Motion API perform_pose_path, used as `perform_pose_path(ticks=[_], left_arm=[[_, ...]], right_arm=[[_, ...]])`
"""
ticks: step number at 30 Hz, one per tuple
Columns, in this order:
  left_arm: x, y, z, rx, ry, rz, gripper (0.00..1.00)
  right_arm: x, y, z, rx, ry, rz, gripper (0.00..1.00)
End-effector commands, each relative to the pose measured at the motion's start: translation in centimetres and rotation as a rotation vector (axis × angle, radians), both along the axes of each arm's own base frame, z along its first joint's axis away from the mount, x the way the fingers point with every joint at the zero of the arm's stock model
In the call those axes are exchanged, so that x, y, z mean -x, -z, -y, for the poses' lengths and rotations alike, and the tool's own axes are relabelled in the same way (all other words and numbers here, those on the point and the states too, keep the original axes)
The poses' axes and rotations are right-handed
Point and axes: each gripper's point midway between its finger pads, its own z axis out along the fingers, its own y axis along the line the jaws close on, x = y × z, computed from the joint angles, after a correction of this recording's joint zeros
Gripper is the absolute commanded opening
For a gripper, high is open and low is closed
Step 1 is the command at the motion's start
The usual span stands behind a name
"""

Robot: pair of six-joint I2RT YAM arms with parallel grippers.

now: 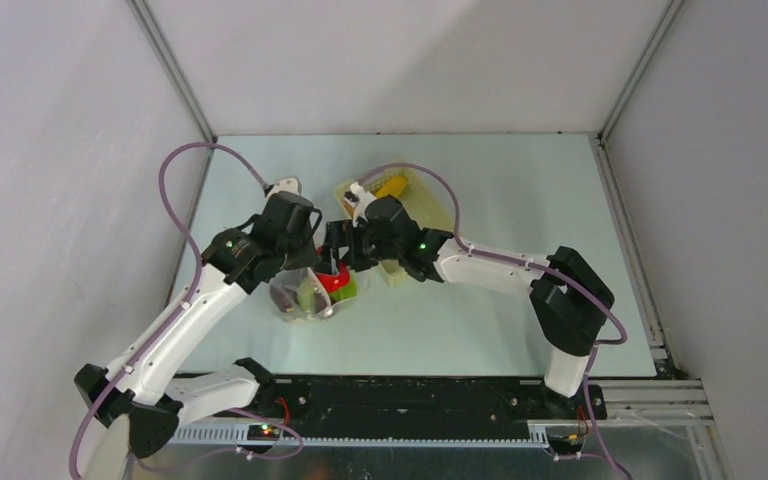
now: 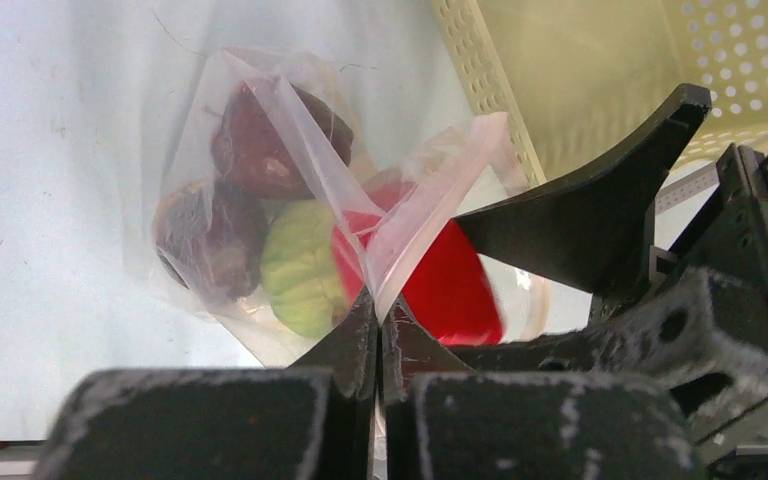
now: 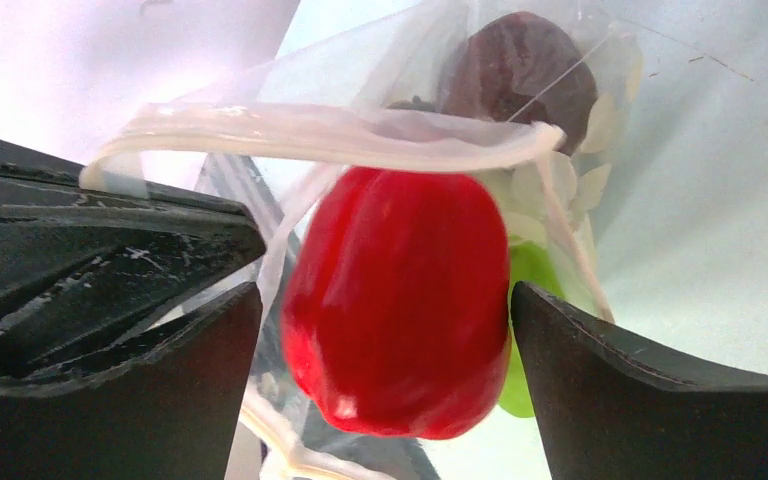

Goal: Place the food in the zip-top bag and seal the zipper
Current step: Place the fake vegetable in the zipper food storage bag.

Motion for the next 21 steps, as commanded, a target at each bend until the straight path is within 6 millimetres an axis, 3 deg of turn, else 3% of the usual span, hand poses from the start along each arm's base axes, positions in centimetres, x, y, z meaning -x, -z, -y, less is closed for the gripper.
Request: perform_pose_path(ticks=[1,7,13,18,21], left_arm=[[-0.3,-1.5,0.5,0.045,0.011,0.052,0.0],[-0.2,-1.5,0.4,0.049,0.004,0.057,0.0],[-0.1,-1.7,0.0,0.046,-0.005,0.071,0.0],[-0.1,-1.8,-0.6,0.029,-0.024,0.078,0.0],[-0.1,-1.8,-1.1,0.011,-0.048,0.086,0.0]], right_arm=[[-0.4,-2.2,-1.0,0.023,0.05,0.05,0.99],[0.4,-2.9,-1.1,0.041,0.038,0.032,1.0],[0.7,-4.1,0.0,0.061,0.034,0.071,0.99],[0.4,-7.2,2.3,0.072,0.054,0.188,0.99],[-0.8,-8.4,4.6,0.087,0.107,0.249,0.99]])
